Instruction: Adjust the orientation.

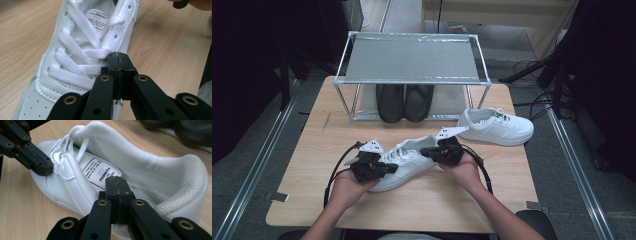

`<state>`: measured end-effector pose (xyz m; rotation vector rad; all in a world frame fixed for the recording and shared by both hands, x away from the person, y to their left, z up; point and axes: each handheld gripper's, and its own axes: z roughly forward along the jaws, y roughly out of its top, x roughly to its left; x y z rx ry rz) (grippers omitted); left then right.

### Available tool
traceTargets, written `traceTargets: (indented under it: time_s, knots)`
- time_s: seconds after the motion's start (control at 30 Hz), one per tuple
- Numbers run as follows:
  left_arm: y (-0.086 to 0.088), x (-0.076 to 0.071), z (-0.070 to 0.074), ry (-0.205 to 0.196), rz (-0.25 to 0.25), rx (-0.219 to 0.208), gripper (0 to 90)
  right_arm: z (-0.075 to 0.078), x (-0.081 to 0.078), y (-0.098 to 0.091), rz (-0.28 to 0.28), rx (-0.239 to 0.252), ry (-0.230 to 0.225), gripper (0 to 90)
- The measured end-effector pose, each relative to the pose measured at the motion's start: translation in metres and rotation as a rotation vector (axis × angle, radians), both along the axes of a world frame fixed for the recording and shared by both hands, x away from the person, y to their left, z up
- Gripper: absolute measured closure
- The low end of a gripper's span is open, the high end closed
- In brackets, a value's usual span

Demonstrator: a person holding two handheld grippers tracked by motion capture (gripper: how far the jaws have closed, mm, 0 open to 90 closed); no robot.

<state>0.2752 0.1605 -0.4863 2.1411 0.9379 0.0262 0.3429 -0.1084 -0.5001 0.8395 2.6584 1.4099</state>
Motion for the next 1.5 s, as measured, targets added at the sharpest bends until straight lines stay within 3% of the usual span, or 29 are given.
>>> traceTargets:
  time_s: [0.2,0.57,0.83,1.2,1.3,1.5]
  knots:
    - [0.0,0.003,0.001,-0.005,-0.01,0.014,90.0,0.0,-0.003,-0.001,-0.005,0.0,0.006,90.0]
    - [0.003,0.011,0.001,-0.005,-0.009,0.023,90.0,0.012,-0.013,-0.012,0.0,-0.039,-0.032,90.0]
    - [0.006,0.019,0.0,-0.012,0.001,0.02,90.0,0.012,-0.016,-0.015,0.014,-0.02,-0.007,90.0]
    - [0.009,0.026,-0.001,-0.014,-0.004,0.018,90.0,0.014,-0.033,-0.011,0.044,-0.035,-0.005,90.0]
    - [0.009,0.028,0.0,-0.027,-0.004,0.039,90.0,0.016,-0.036,-0.011,0.051,-0.023,0.028,90.0]
    - [0.01,0.031,0.0,-0.031,0.001,0.042,90.0,0.018,-0.045,-0.007,0.082,-0.03,0.018,90.0]
